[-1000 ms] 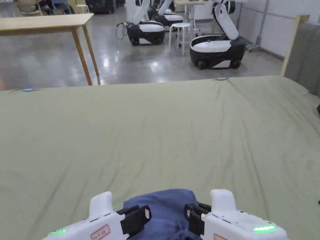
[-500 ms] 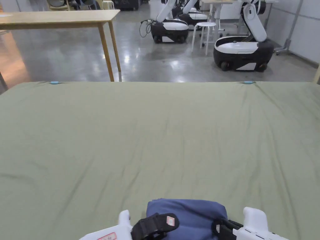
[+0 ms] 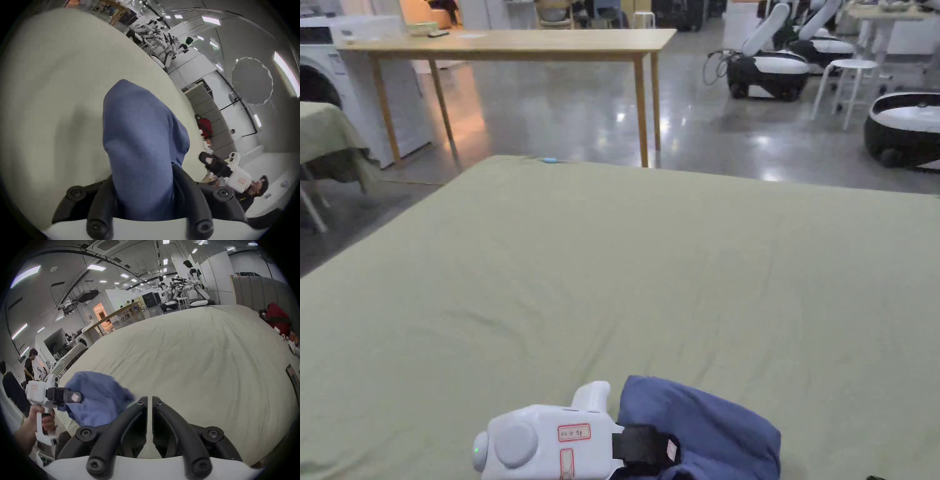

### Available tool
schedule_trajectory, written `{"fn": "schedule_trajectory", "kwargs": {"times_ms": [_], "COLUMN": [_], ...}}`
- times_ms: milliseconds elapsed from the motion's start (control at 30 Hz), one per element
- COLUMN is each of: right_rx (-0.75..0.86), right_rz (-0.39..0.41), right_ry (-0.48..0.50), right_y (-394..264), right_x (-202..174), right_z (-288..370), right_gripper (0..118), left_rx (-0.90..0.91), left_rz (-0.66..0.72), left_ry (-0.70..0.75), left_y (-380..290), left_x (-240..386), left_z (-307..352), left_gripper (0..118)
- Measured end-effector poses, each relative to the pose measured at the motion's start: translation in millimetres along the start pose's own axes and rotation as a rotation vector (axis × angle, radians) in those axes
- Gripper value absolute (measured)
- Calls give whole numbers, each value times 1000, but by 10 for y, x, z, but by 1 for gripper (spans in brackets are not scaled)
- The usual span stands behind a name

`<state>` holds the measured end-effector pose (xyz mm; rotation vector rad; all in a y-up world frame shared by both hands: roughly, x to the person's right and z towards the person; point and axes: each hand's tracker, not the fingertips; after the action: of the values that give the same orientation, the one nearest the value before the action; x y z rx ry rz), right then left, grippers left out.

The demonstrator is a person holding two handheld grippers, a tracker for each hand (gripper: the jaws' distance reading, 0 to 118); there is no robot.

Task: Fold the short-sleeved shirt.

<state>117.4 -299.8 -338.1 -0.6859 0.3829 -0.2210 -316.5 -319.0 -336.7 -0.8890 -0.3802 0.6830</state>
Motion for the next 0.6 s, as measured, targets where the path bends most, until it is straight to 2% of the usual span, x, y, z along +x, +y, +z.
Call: {"fn": "schedule_trajectory", "kwargs": {"times_ms": [100, 200, 300, 433, 533, 567, 600], "right_rx": [2, -10, -28, -39, -54, -55, -56], "right_rz": [5, 50, 131, 158, 181, 187, 192], "right_ry": [45, 80, 95, 112, 118, 120, 119], "right_y": [-34, -81, -127, -165, -171, -168, -162], "right_x": [-304, -637, -917, -1140, -1238, -1239, -1252], "right_z": [-99, -204, -291, -351, -375, -365, -357], "right_gripper": [7, 7, 7, 7, 7, 7, 7], "left_rx": [15, 57, 97, 72, 100, 124, 127], "left_rz": [-27, -16, -23, 53, 86, 107, 103], "left_ry": [143, 220, 346, 428, 396, 374, 402], "left_y": [325, 630, 905, 1051, 947, 915, 897], "left_x": [-479, -977, -1430, -2046, -2190, -2196, -2181], "left_z": [597, 1187, 1681, 2058, 2063, 2045, 2035], "left_gripper": [23, 23, 23, 23, 24, 37, 64]}}
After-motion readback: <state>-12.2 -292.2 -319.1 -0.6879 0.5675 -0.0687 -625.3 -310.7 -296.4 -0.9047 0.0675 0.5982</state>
